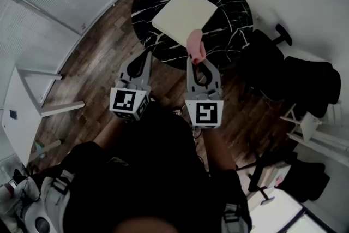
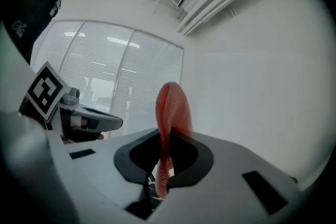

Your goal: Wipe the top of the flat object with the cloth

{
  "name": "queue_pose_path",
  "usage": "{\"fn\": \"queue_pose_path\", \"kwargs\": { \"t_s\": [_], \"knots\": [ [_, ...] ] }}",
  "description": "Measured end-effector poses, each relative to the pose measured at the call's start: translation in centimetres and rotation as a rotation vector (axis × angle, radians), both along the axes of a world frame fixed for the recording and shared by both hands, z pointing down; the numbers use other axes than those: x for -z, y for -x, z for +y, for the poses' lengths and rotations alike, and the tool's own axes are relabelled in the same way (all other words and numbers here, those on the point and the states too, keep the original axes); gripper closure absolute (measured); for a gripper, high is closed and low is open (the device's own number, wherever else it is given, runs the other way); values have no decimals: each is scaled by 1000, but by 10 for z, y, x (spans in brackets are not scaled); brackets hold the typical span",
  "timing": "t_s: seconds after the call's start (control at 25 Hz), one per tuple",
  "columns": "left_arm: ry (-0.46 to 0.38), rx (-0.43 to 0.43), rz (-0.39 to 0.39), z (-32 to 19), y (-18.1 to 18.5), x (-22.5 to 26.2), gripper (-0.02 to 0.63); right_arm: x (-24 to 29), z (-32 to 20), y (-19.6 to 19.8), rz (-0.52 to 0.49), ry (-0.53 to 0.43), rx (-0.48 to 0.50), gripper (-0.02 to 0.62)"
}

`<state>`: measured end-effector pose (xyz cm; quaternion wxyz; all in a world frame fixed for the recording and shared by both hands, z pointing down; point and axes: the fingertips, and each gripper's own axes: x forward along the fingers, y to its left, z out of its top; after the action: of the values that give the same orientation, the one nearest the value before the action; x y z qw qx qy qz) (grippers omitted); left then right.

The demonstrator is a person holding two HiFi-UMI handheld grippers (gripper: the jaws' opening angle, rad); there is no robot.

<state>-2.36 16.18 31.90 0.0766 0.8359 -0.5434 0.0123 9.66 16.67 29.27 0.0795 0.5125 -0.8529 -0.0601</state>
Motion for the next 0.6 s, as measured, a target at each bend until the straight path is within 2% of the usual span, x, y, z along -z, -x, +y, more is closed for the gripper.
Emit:
{"fn": "queue_pose_path", "kwargs": {
  "t_s": [0.36,0.6],
  "knots": [
    [30,-48,20,-28,15,-17,607,-18,-20,21,34,59,-14,581],
    [89,-60,15,-52,19,-44,607,-36,-37,23,47,99,-2,581]
  ]
}}
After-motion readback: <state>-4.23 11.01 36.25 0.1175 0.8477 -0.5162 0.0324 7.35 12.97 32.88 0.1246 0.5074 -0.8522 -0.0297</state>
